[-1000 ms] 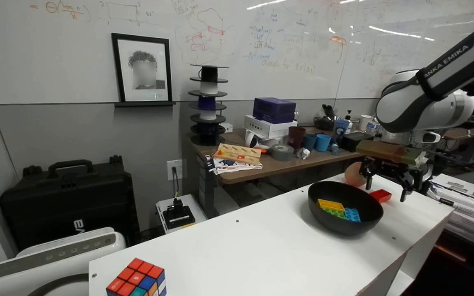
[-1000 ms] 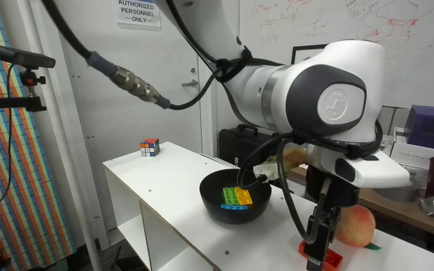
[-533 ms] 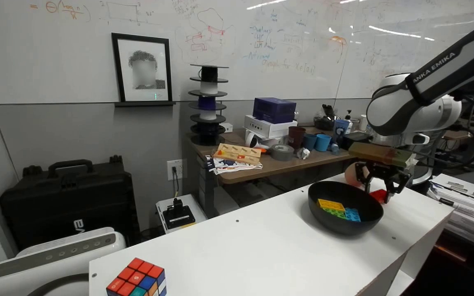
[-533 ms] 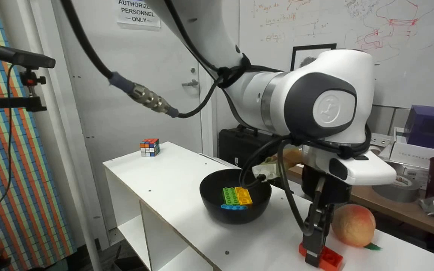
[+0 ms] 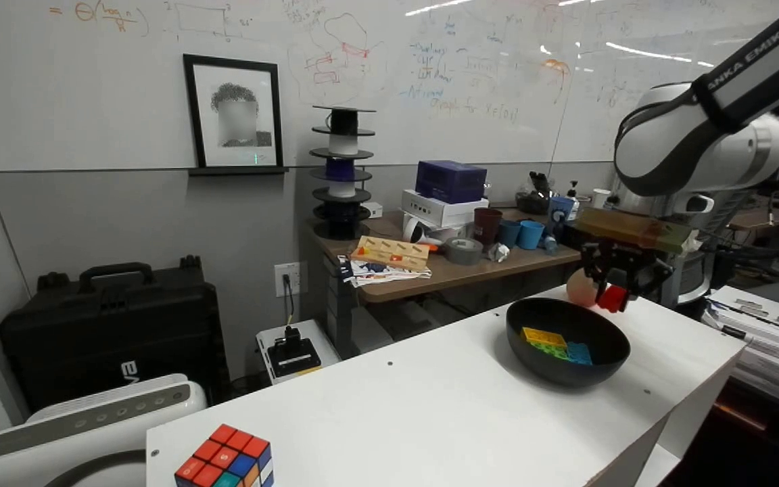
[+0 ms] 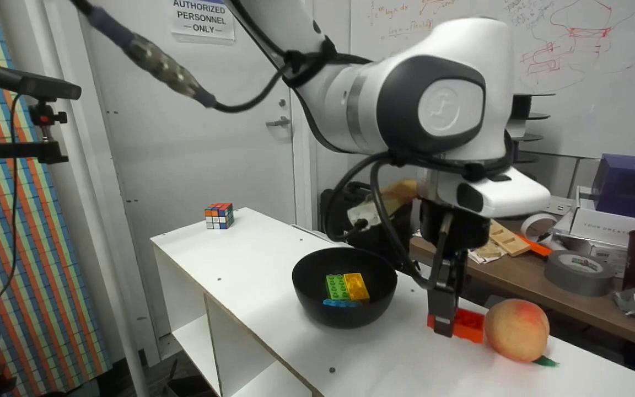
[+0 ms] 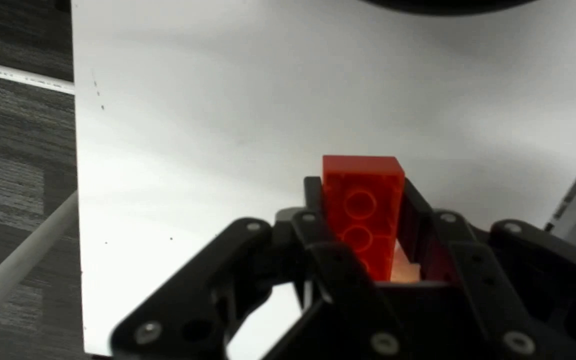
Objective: Place the green, yellow, blue and red blocks inside the black bowl
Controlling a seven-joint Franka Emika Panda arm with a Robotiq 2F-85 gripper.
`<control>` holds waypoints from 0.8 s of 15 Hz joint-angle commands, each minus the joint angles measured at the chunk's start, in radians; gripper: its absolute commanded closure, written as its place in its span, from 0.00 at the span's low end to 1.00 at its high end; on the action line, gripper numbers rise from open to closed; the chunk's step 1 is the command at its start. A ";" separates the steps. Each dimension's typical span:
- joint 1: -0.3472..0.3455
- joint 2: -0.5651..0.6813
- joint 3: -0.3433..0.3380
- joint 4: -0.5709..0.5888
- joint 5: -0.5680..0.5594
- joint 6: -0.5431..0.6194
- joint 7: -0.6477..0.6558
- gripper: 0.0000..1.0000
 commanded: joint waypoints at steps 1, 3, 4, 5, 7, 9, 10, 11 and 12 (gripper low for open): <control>0.043 -0.228 0.013 -0.239 -0.014 0.151 -0.068 0.88; 0.040 -0.325 0.031 -0.332 -0.011 0.197 -0.142 0.88; 0.048 -0.378 0.039 -0.381 -0.014 0.193 -0.172 0.88; 0.042 -0.432 0.054 -0.430 -0.009 0.171 -0.223 0.88; 0.041 -0.539 0.070 -0.528 -0.014 0.121 -0.314 0.88; 0.049 -0.628 0.062 -0.604 -0.050 0.063 -0.350 0.88; 0.091 -0.494 0.103 -0.495 -0.066 0.058 -0.319 0.88; 0.101 -0.502 0.110 -0.508 -0.104 0.056 -0.306 0.88; 0.108 -0.489 0.123 -0.501 -0.124 0.054 -0.301 0.88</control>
